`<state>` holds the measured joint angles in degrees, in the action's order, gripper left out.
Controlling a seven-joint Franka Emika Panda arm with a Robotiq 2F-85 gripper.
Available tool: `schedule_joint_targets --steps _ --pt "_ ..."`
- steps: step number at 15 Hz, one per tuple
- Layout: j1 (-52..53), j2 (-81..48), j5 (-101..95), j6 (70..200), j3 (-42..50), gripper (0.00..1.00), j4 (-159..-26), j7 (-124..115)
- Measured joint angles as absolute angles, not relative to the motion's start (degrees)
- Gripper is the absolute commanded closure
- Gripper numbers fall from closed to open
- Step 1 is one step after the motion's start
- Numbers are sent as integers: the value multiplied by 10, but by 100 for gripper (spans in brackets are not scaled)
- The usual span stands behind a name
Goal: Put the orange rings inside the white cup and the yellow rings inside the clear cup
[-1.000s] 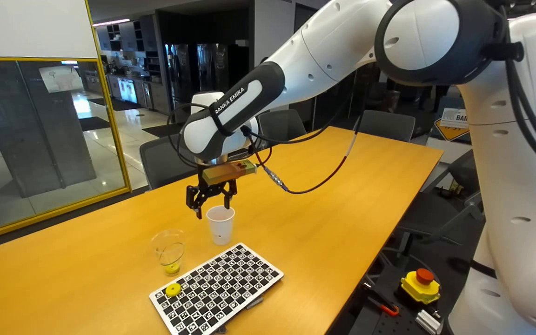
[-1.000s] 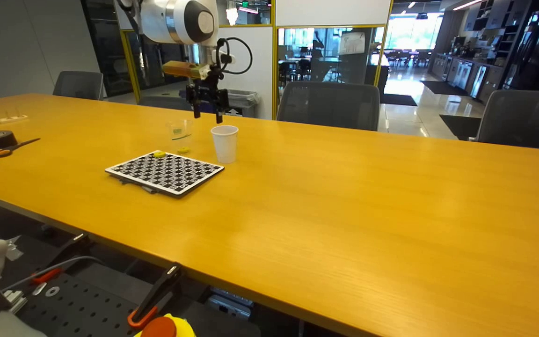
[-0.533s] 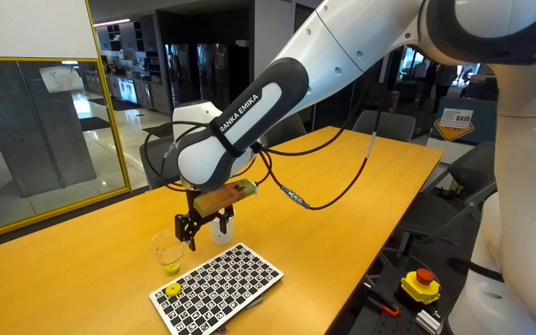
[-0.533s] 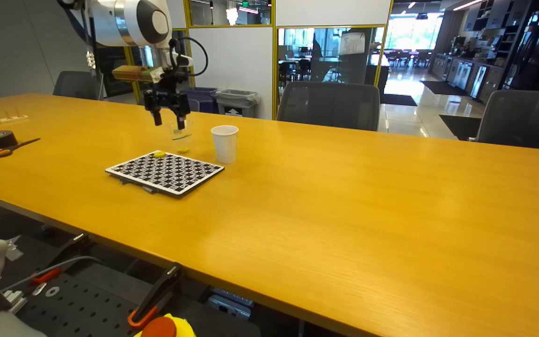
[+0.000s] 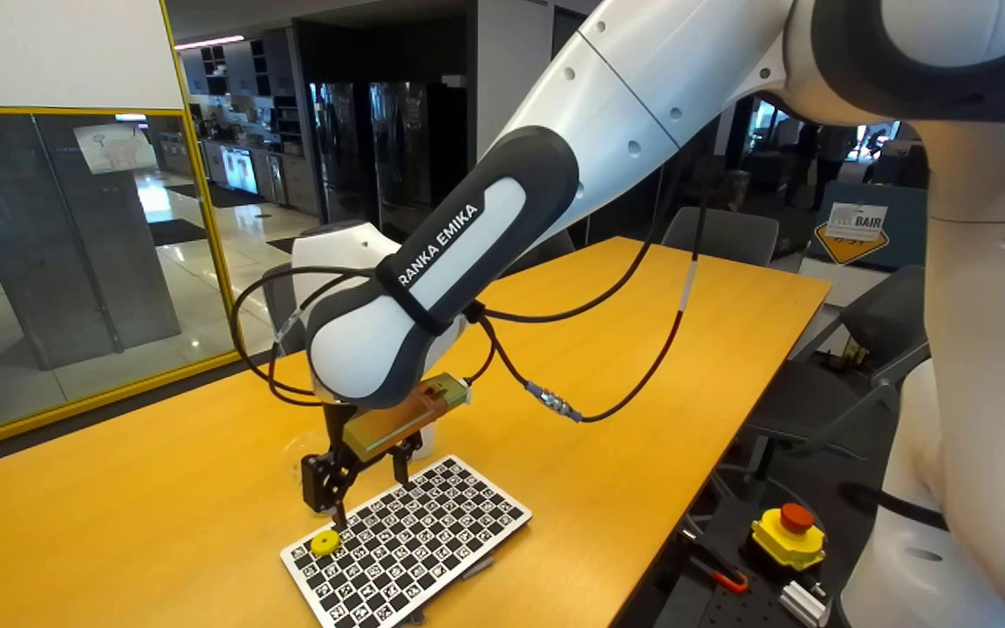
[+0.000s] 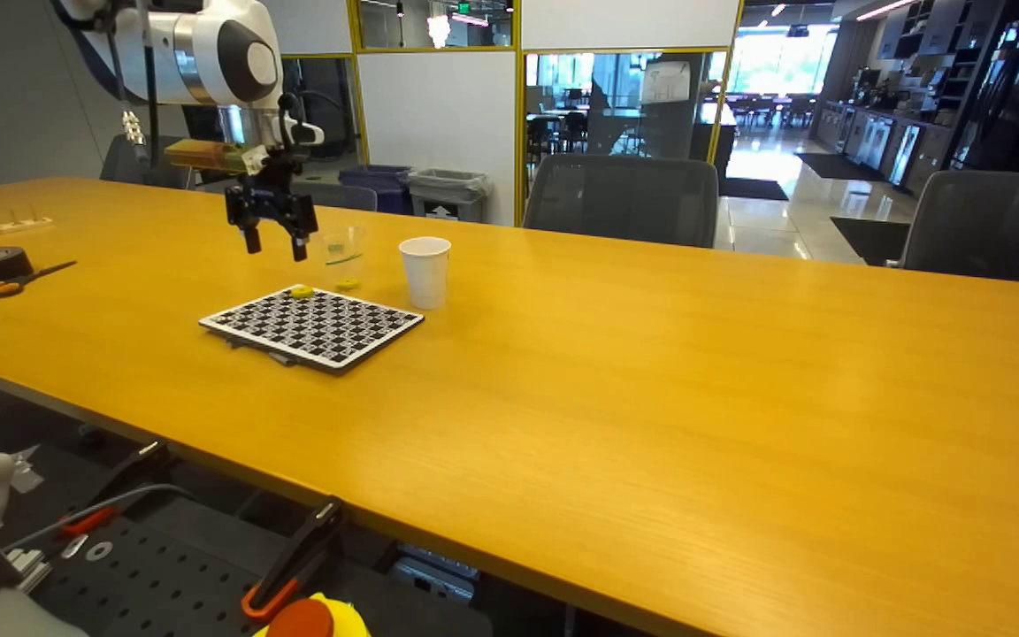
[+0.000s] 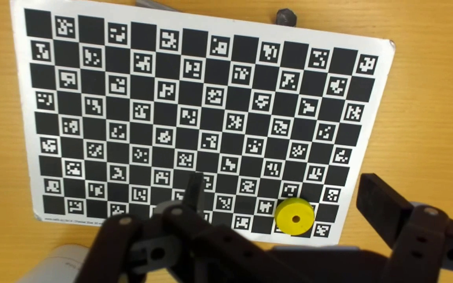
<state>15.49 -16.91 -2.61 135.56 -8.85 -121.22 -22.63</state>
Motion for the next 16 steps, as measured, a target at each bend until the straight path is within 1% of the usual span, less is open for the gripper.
schedule_joint_targets --steps 6,16 --pt "156 -207 -26 1410 -90 0 -1204 -224" --pt "155 -295 -24 1428 -79 0 -1121 -220"
